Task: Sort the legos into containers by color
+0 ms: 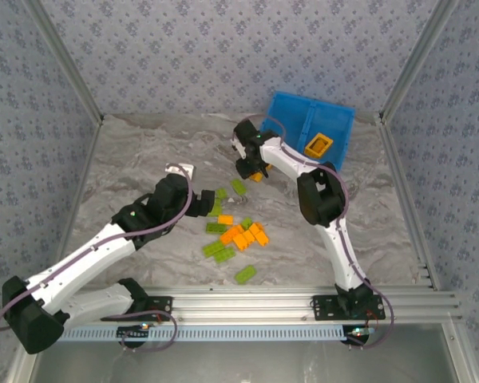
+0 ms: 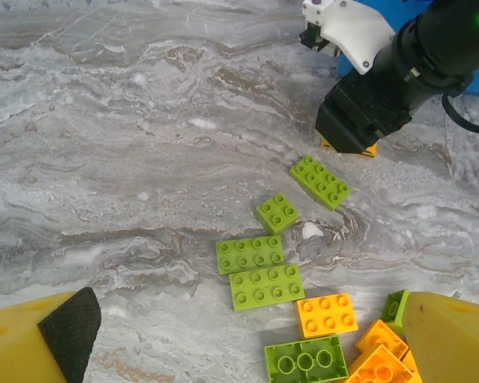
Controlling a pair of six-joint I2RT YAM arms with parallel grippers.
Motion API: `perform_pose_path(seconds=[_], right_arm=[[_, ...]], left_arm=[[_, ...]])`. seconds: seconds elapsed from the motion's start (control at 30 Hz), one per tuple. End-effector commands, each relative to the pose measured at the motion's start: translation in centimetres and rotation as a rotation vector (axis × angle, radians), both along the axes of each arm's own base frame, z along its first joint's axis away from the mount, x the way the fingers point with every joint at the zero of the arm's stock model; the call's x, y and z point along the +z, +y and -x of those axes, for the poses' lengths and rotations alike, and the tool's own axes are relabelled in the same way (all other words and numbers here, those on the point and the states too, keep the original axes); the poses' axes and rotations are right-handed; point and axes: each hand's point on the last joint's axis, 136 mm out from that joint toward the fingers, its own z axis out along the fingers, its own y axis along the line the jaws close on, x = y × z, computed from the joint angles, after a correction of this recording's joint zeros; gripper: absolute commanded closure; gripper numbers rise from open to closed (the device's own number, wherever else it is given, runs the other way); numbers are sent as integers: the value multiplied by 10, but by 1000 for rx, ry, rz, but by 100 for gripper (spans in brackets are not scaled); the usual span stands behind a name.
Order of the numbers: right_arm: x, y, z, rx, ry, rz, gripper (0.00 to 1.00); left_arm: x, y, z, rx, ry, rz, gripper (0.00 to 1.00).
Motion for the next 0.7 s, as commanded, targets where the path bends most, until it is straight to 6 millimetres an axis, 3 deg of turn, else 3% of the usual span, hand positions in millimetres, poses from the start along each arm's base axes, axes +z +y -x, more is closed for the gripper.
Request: perform_pose_path(seconds=[0.0,0.1,0.17,0.33,0.43,0.53,0.67], right_arm=[[-24,-3,33,10,143,-7,43],[-22,-3,42,9,163,-32,34],[-22,-2,47,12,181,-55,35],[-21,-4,50,-3,179,-60,59],[-8,-6,49,-36,164,-86,67],[29,-7,46,-77,85,-159,73],[100,-23,35,-177,-134,-338,74]], left_arm=[[22,-3,-7,7,-55,42,1],[21,-2,-7,14,-52,46,1],[18,-3,-7,16,-49,47,1],[16,-4,-8,20,-43,45,1],[18,-4,-8,23,-43,54,1],[23,-8,-6,4,-49,92,1],[36,-25,4,-115,-99,184,1]])
